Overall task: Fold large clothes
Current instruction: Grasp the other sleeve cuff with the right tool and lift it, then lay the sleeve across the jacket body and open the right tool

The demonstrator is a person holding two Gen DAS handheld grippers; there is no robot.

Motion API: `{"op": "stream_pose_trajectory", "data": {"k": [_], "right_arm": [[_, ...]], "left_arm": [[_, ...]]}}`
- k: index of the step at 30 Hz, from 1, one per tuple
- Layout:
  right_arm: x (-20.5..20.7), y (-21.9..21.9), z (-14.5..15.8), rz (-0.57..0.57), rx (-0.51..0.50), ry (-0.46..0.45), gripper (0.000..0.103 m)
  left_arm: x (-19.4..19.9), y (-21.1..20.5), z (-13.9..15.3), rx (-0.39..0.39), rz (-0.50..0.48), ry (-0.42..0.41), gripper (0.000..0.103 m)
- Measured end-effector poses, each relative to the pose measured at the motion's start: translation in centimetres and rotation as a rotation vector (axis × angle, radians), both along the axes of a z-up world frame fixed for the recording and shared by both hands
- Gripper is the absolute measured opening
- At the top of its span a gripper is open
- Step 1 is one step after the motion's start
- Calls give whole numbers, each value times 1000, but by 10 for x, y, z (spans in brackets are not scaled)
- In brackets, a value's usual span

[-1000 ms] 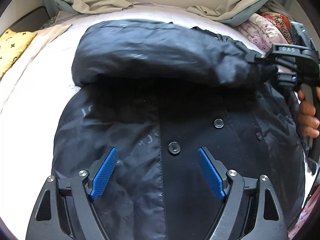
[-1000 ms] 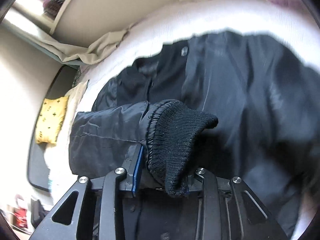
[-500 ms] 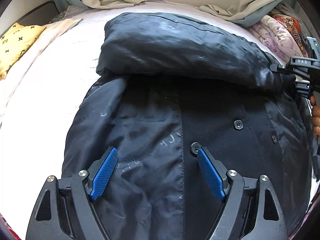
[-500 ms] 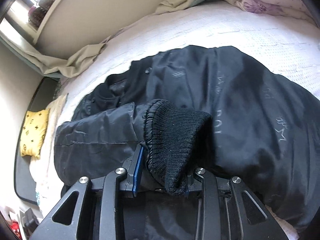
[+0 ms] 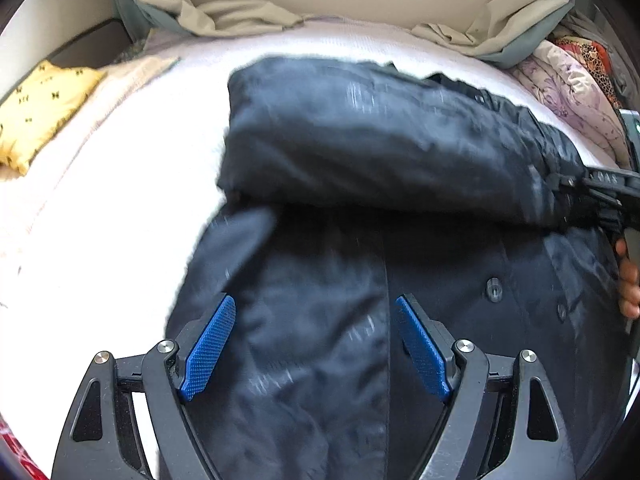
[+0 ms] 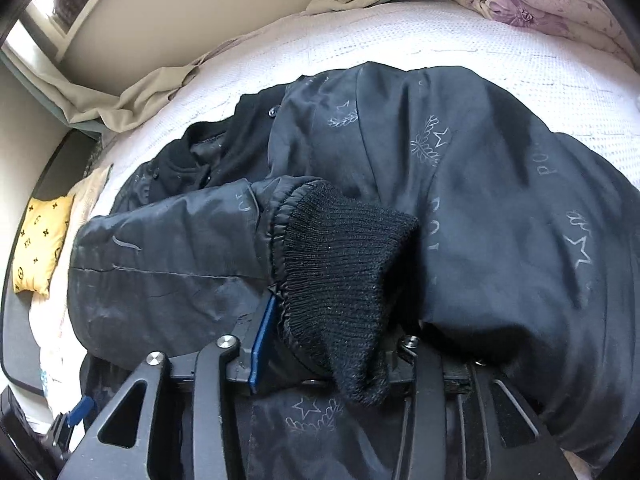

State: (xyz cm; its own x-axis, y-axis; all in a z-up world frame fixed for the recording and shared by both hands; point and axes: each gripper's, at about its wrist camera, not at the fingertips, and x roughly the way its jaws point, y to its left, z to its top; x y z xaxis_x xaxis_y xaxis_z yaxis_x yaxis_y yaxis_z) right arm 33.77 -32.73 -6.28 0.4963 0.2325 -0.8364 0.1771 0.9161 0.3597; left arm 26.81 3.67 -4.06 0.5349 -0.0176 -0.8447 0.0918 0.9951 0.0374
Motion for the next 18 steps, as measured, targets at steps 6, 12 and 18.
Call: {"op": "stream_pose_trajectory", "data": {"k": [6, 12, 18], "right_arm": [[-16, 4, 36, -13, -86, -62, 65], [-32, 26, 84, -21, -321, -252, 62], [-16, 56, 69, 151, -265, -236, 11]], "left_arm": [[25, 15, 39, 37, 23, -101, 85], [73, 26, 52, 32, 37, -149, 77], [108, 17, 26, -75, -9, -90, 31]]}}
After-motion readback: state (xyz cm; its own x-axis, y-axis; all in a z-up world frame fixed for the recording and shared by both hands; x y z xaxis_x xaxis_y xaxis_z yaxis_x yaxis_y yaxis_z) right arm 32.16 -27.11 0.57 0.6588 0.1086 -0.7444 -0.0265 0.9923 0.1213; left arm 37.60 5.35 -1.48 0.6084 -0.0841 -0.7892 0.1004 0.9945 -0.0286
